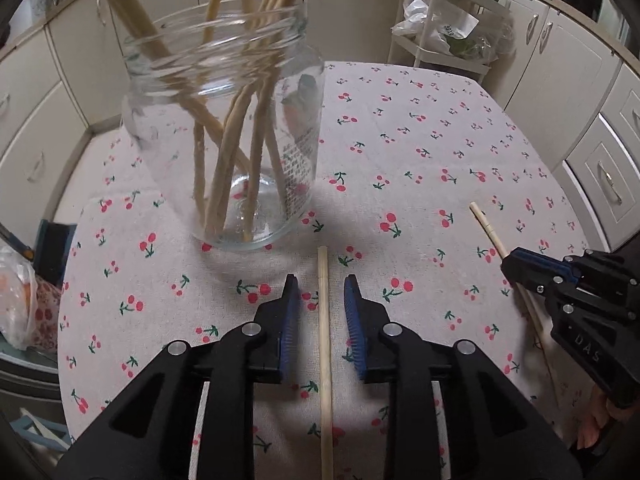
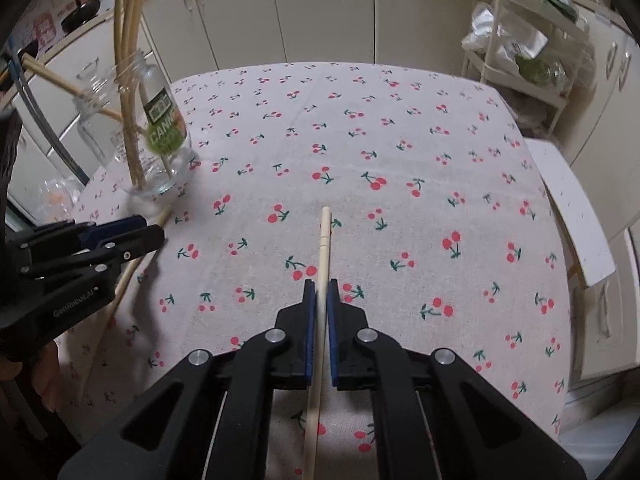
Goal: Organize utensils
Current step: 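Close the left tool on one chopstick while the right tool closes on another, then lift both held chopsticks up over the glass jar, then lower the right tool's chopstick into the jar and open the right tool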
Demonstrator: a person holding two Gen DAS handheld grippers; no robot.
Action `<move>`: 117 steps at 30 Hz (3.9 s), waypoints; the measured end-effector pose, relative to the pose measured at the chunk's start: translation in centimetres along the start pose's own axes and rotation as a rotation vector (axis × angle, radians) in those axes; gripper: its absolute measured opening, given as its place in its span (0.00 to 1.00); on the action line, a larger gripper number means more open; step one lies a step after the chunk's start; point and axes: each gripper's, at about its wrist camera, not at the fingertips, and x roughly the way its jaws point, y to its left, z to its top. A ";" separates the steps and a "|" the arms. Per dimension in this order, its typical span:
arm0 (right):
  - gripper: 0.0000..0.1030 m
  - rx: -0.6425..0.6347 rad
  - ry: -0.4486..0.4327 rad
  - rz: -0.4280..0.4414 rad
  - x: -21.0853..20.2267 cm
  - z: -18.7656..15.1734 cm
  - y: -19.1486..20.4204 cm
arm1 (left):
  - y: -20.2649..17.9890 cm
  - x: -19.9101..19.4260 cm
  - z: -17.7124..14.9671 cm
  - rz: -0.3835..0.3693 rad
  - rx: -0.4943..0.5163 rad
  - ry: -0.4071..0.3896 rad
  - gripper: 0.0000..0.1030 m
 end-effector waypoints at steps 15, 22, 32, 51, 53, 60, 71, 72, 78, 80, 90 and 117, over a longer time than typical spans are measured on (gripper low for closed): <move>0.06 0.204 -0.028 0.181 -0.6 -0.9 -2.6 | -0.8 -5.6 -0.6 -0.003 0.064 -0.110 0.05; 0.06 0.292 -0.121 0.288 -2.1 -1.1 -3.6 | 2.1 -13.4 1.8 -0.121 -0.047 -0.376 0.05; 0.06 0.327 -0.259 0.368 -4.3 -0.6 -3.9 | 7.1 -20.4 6.2 -0.137 -0.281 -0.853 0.05; 0.06 0.388 -0.325 0.448 -5.1 -0.3 -5.1 | 4.9 -16.6 10.1 0.189 -0.383 -1.143 0.05; 0.06 0.392 -0.323 0.456 -5.1 -0.4 -5.2 | 4.0 -16.7 10.0 0.236 -0.336 -1.171 0.05; 0.06 0.400 -0.321 0.475 -5.1 -0.4 -5.1 | 0.2 -16.8 8.9 0.300 -0.214 -1.212 0.05; 0.06 0.408 -0.328 0.489 -5.5 -0.5 -5.2 | 0.6 -14.1 8.2 0.275 -0.249 -1.110 0.05; 0.06 0.407 -0.330 0.490 -5.6 -0.5 -5.2 | 0.8 -13.8 8.0 0.274 -0.251 -1.099 0.05; 0.06 0.394 -0.361 0.492 -6.3 -0.4 -5.0 | 2.2 -11.8 6.7 0.237 -0.255 -0.994 0.05; 0.06 0.387 -0.369 0.494 -6.7 -0.3 -4.9 | 2.9 -11.6 6.1 0.210 -0.265 -0.961 0.05; 0.06 0.351 -0.397 0.502 -7.8 -0.1 -3.8 | 5.9 -12.5 4.5 0.138 -0.317 -0.910 0.06; 0.06 0.179 -0.781 0.683 -13.8 9.3 4.4 | 8.2 -14.4 -0.9 0.026 -0.349 -0.687 0.37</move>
